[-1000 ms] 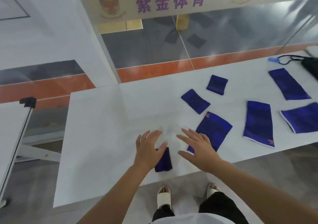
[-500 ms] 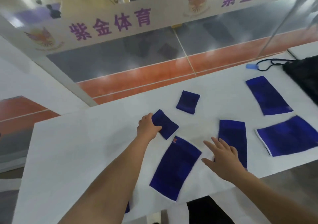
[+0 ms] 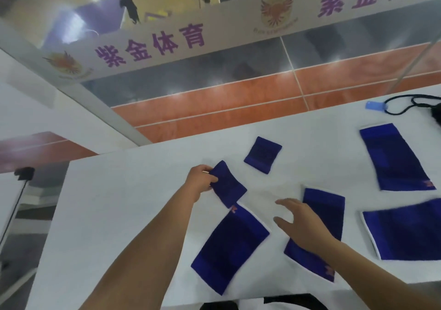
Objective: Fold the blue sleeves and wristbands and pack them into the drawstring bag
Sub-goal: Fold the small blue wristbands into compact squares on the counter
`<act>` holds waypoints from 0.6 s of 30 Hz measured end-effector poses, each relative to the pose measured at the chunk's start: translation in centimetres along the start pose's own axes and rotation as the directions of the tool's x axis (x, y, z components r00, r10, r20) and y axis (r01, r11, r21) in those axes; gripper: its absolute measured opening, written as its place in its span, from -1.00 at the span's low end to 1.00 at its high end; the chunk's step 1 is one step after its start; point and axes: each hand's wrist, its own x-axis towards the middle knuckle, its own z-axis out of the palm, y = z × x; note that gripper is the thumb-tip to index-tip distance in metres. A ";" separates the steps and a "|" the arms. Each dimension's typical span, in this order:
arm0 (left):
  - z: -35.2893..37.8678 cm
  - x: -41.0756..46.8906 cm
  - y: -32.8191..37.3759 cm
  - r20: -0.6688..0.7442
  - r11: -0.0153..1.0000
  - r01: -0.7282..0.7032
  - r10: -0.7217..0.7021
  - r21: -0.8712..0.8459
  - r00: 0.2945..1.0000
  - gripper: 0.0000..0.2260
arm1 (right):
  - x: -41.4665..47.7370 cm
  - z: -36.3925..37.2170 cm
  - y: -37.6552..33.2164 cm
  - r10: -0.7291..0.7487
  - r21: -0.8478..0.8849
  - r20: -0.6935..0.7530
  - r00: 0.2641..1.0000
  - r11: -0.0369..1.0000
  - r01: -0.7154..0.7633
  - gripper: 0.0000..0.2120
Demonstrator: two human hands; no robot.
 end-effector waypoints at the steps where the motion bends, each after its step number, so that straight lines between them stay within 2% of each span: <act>1: -0.2 -1.2 0.6 -0.002 0.999 -0.026 0.026 -0.025 1.000 -0.69 | 0.4 -0.4 -0.8 0.007 0.117 -0.017 1.000 0.993 -0.005 -0.54; 4: -0.9 -5.6 2.5 -0.003 0.989 -0.120 0.120 -0.086 0.993 -0.68 | 1.4 -1.2 -3.6 0.022 0.426 -0.061 0.998 0.905 0.006 -0.56; 7: -2.4 -10.7 3.8 0.029 0.960 -0.189 0.199 -0.209 0.980 -0.72 | 1.8 -2.1 -6.6 0.015 0.661 -0.044 0.999 0.750 0.018 -0.52; 10: -4.4 -15.0 3.4 0.104 0.887 -0.174 0.240 -0.427 0.965 -0.76 | 0.9 -2.9 -9.3 -0.041 0.875 0.146 0.988 0.472 -0.109 -0.54; 12: -5.5 -16.3 2.1 0.126 0.845 -0.140 0.236 -0.516 0.964 -0.74 | -0.2 -3.0 -10.5 -0.132 0.935 0.251 0.959 0.288 -0.205 -0.62; 13: -6.0 -16.5 1.2 0.113 0.832 -0.127 0.222 -0.540 0.969 -0.73 | -0.8 -2.8 -10.9 -0.161 0.940 0.266 0.950 0.262 -0.219 -0.67; 14: -6.3 -16.6 0.3 0.093 0.824 -0.118 0.202 -0.554 0.975 -0.72 | -1.3 -2.5 -11.3 -0.169 0.936 0.268 0.948 0.280 -0.214 -0.72; 18: -7.0 -17.0 -2.6 -0.044 0.846 -0.165 0.167 -0.508 0.985 -0.77 | -3.3 -0.7 -12.8 -0.105 0.928 0.222 0.969 0.327 -0.177 -0.80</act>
